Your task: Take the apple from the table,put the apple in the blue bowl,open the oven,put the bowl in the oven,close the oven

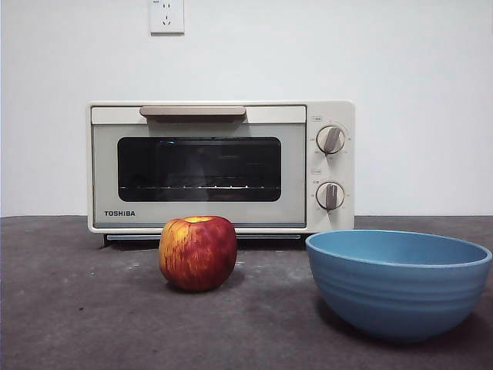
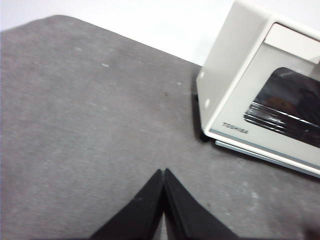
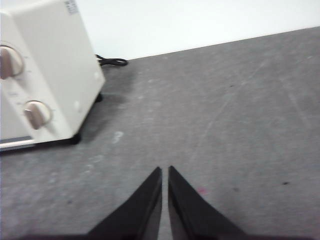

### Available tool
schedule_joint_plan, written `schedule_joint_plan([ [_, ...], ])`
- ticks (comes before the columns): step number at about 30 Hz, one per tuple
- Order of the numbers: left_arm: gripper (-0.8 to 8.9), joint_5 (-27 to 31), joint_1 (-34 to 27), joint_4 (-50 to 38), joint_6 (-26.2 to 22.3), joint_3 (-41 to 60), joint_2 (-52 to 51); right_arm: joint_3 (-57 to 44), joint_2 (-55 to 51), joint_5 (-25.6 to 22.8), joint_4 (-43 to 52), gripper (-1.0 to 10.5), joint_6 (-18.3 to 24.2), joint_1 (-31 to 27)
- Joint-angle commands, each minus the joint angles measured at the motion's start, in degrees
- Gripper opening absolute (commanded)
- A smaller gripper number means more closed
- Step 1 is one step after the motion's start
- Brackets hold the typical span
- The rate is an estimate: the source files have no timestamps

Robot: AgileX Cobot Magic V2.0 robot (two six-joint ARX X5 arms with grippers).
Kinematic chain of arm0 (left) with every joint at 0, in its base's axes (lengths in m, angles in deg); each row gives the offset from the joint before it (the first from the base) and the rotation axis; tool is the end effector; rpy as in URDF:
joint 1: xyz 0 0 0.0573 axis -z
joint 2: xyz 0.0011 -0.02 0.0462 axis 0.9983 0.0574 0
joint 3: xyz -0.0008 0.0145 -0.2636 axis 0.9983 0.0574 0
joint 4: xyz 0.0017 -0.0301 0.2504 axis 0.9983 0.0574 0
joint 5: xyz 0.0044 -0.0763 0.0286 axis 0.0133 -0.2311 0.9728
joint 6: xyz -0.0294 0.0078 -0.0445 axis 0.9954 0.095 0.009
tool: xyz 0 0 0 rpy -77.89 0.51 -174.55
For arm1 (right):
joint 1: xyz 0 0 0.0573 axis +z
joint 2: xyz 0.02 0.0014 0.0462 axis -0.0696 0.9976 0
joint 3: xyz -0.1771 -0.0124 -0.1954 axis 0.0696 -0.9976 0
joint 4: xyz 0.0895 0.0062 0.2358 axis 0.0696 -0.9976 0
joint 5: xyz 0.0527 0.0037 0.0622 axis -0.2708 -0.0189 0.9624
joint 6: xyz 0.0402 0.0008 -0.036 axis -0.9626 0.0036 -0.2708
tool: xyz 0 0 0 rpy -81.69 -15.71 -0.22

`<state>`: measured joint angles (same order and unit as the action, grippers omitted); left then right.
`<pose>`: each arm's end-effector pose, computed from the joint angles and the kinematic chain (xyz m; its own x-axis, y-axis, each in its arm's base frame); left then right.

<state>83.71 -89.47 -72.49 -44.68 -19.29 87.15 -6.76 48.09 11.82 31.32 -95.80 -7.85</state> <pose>0.0948 0.0024 0.1567 0.9881 -0.0235 -0.1518 -0.0308 0.9379 -0.3455 0.0961 -0.0026 0.1544 0.9886 0.0689 -0.1342 -0.0350 0.9701 0.2402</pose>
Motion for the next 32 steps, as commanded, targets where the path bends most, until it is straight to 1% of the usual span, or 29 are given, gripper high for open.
schedule_joint_plan([
  [1,0.07,-3.2,-0.1,1.9,2.4,-0.3,-0.1,0.3,-0.1,1.7,0.3,0.0,-5.6,0.0],
  [3,0.07,-5.0,-0.1,2.7,2.4,-1.7,-0.1,1.2,-0.1,2.9,0.1,0.0,-7.6,0.0],
  [7,0.07,-5.4,-0.1,5.7,3.7,-5.5,0.5,4.5,0.0,5.1,-1.9,0.0,-9.0,0.0],
  [11,0.07,-8.5,-0.1,7.4,3.8,-9.9,2.8,9.3,1.7,7.5,-5.9,0.0,-9.0,0.0],
  [14,0.07,-12.5,-0.1,10.0,3.7,-14.1,6.2,14.0,4.3,9.1,-9.7,0.0,-8.2,0.0],
  [17,0.07,-16.4,0.0,13.6,2.7,-18.6,10.2,19.1,8.0,12.0,-13.1,0.0,-5.8,0.1],
  [20,0.07,-20.1,0.0,17.7,-0.2,-23.4,14.5,24.5,12.2,15.0,-17.4,0.0,-2.6,0.7],
  [25,0.07,-24.7,1.0,24.7,-5.3,-31.5,20.7,32.7,19.6,17.9,-25.2,0.0,3.4,4.1],
  [29,0.07,-27.1,3.1,30.0,-7.8,-37.1,24.5,38.1,24.9,18.2,-31.7,0.0,7.6,8.4],
  [32,0.07,-27.4,5.2,34.6,-10.4,-40.5,26.6,41.7,28.4,18.3,-36.2,0.0,10.1,12.0],
])
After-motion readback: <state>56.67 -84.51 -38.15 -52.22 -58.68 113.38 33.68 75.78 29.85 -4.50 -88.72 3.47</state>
